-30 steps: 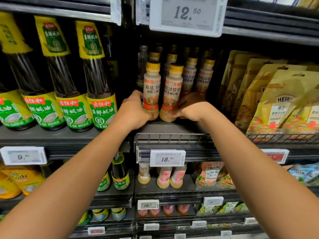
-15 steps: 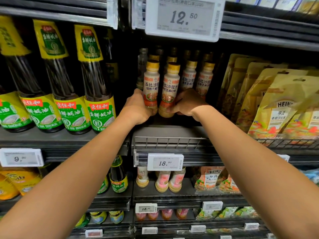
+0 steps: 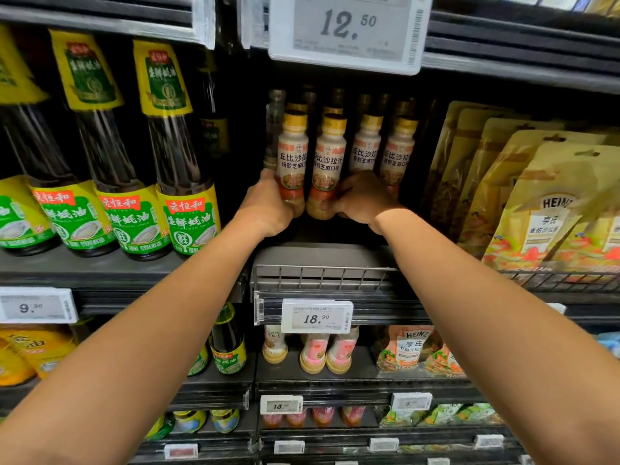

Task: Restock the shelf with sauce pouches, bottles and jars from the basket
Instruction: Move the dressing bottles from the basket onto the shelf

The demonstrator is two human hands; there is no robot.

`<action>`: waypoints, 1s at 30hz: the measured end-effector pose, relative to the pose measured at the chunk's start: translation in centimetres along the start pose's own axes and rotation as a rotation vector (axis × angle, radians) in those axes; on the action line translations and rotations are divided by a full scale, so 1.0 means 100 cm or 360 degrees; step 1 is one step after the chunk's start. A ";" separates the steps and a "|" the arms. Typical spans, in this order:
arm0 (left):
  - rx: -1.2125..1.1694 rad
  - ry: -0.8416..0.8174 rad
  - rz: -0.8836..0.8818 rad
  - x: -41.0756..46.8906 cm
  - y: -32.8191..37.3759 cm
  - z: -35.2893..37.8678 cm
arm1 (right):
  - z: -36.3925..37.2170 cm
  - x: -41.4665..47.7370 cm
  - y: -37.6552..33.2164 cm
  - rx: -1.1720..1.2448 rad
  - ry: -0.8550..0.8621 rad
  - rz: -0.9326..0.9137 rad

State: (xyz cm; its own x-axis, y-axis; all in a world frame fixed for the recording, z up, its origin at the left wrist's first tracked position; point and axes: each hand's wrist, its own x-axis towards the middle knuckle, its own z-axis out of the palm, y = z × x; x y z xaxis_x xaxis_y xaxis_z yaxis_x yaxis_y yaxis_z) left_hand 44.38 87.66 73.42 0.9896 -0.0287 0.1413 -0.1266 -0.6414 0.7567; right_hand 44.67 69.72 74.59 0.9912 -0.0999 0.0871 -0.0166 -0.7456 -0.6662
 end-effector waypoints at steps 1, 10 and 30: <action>0.0009 0.0000 -0.0003 0.001 0.000 0.001 | 0.001 0.001 0.000 0.0002 -0.0003 -0.0002; 0.0059 0.0067 -0.0022 0.005 0.001 0.009 | 0.003 0.001 -0.002 -0.0085 0.0020 -0.0050; -0.0231 0.0170 0.0158 -0.017 0.004 -0.009 | -0.013 -0.038 -0.014 0.0084 0.0127 -0.0018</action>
State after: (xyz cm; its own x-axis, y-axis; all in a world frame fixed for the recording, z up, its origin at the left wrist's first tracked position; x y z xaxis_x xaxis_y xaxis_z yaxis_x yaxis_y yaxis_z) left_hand 42.58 88.12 74.02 0.9597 0.0001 0.2809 -0.2396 -0.5219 0.8187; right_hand 40.76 70.27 76.17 0.9776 -0.1452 0.1521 0.0037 -0.7114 -0.7028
